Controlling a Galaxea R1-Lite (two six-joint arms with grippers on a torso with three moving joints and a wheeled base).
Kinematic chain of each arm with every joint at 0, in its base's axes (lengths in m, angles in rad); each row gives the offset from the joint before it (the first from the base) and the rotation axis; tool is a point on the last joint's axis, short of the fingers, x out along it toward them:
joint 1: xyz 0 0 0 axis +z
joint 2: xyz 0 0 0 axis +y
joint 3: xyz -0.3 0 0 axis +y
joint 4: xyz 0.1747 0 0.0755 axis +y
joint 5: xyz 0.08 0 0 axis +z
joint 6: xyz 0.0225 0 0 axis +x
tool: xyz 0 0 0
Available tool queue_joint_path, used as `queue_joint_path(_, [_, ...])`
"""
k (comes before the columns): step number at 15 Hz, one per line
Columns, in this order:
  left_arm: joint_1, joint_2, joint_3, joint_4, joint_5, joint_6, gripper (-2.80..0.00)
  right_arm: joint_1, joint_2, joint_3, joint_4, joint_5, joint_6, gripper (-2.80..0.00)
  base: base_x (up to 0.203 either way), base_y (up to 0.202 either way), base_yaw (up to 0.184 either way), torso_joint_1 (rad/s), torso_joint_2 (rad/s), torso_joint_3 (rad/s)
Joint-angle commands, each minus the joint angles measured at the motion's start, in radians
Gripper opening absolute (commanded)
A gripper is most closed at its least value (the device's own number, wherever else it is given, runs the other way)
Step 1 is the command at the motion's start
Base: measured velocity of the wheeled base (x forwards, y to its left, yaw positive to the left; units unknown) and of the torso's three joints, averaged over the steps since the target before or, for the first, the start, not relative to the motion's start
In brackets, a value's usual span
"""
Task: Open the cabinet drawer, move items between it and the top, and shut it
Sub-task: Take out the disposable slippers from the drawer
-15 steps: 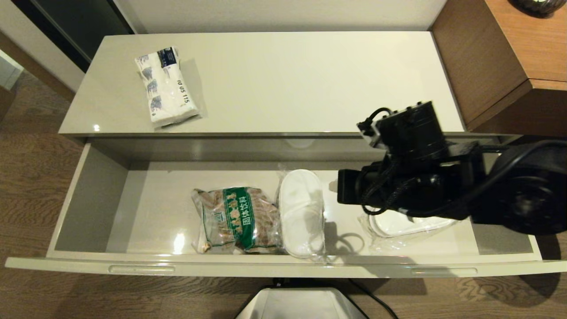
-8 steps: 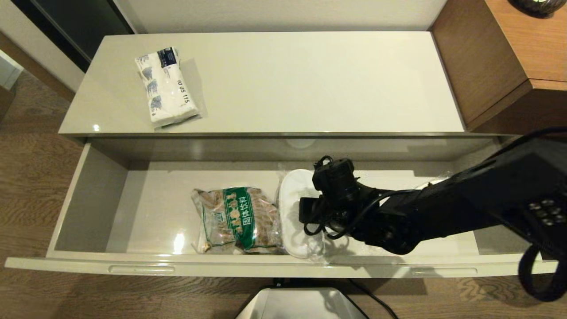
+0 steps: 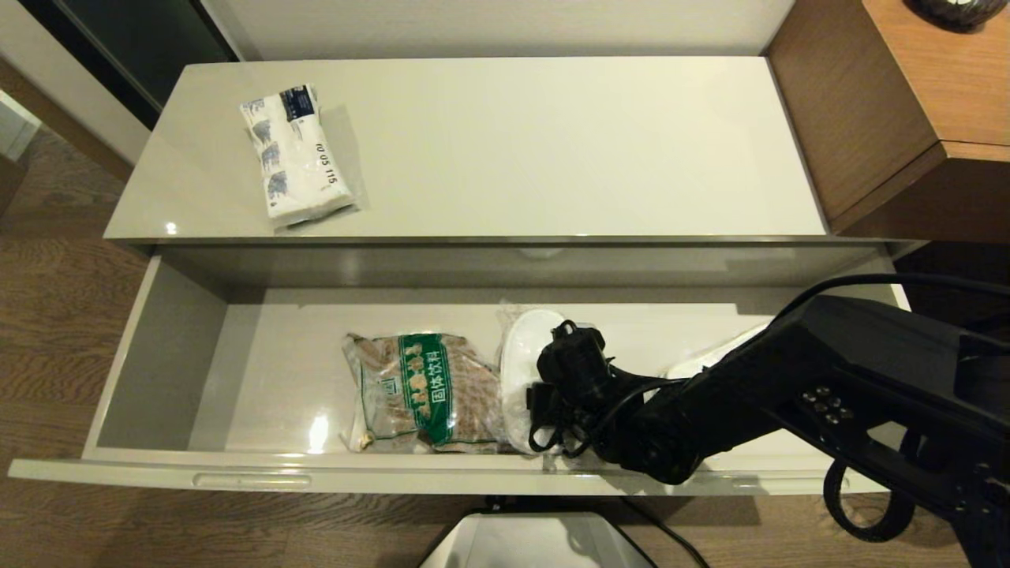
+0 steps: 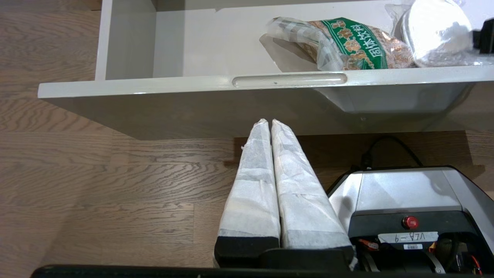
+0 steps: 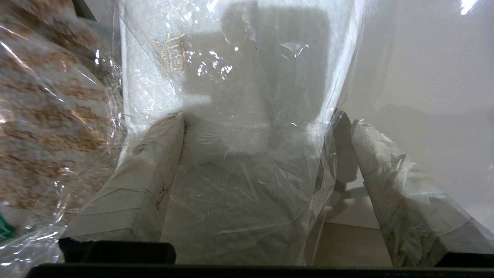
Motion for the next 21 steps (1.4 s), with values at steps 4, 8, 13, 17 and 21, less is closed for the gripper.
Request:
queue_joint_path(4, [0.0,0.001,0.001,0.0,-0.001,0.0,-2.8,0.001,0.019,0.0,0.003,0.001,0.003,0.0,0.0,0.0,0.0,0.0,0.0,0.0])
queue_joint_path(8, [0.0,0.001,0.002,0.0,-0.001,0.0,-2.8,0.001,0.019,0.004,0.004,0.013,0.0,0.0,0.0,0.0,0.0,0.0,0.0,0.0])
queue_joint_path(13, [0.0,0.001,0.002,0.0,-0.001,0.0,-2.8,0.001,0.003,0.022,0.013,0.065,0.002,0.0,0.0,0.0,0.0,0.0,0.0,0.0])
queue_joint_path(17, [0.0,0.001,0.002,0.0,-0.001,0.0,-2.8,0.0,-0.021,0.041,0.012,0.128,0.002,-2.8,0.0,0.0,0.0,0.0,0.0,0.0])
queue_joint_path(21, [0.0,0.001,0.0,0.0,-0.001,0.0,-2.8,0.0,-0.08,0.076,0.005,0.226,0.005,-2.8,0.0,0.0,0.0,0.0,0.0,0.0])
